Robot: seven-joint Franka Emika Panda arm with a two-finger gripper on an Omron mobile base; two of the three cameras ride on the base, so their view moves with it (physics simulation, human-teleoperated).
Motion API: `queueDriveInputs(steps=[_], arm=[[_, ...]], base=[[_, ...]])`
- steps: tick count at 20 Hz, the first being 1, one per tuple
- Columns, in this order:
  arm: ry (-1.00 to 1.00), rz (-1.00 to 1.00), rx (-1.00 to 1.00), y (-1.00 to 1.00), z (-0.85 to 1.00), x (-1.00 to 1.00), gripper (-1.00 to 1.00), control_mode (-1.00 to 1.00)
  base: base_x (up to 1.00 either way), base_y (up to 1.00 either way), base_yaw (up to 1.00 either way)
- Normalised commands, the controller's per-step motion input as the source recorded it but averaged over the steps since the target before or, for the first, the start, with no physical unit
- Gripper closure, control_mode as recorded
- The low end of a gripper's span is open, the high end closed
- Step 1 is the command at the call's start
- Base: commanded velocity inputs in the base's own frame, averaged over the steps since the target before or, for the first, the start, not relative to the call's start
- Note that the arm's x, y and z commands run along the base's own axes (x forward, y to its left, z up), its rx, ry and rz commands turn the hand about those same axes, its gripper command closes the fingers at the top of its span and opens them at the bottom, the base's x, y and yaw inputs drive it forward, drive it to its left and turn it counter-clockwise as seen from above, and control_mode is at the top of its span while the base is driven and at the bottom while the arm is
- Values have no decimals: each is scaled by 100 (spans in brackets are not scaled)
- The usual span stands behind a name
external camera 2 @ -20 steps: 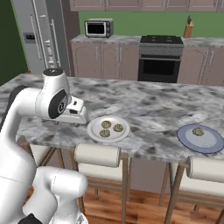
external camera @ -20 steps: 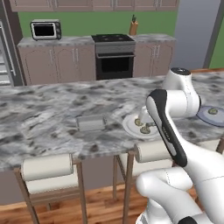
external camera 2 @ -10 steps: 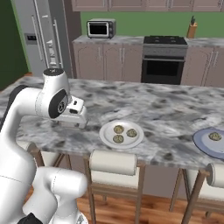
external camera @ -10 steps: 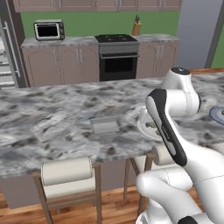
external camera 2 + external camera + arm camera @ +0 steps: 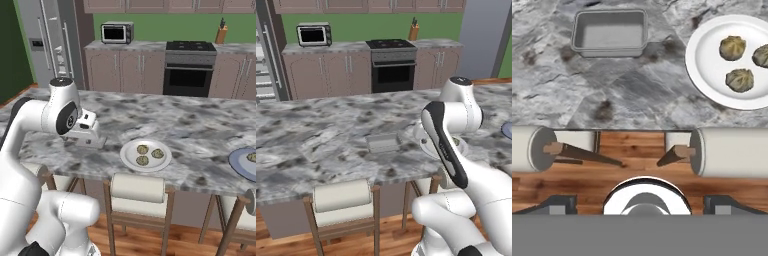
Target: Place two dumplings into each of the tupperware containers and then place the containers in the fridge.
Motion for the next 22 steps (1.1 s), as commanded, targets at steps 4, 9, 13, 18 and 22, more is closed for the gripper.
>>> queueDriveInputs(steps=[4, 9, 13, 18, 22], arm=[[0, -22, 0, -37, -3, 13, -100, -100], [0, -18, 0, -57, -24, 0, -100, -100], [0, -11, 0, -44, -37, 0, -100, -100], [0, -5, -2, -39, -43, 0, -100, -100], [0, -7, -2, -48, -36, 16, -100, -100]], base=[[0, 0, 0], [0, 0, 0], [0, 0, 0], [0, 0, 0], [0, 0, 0]])
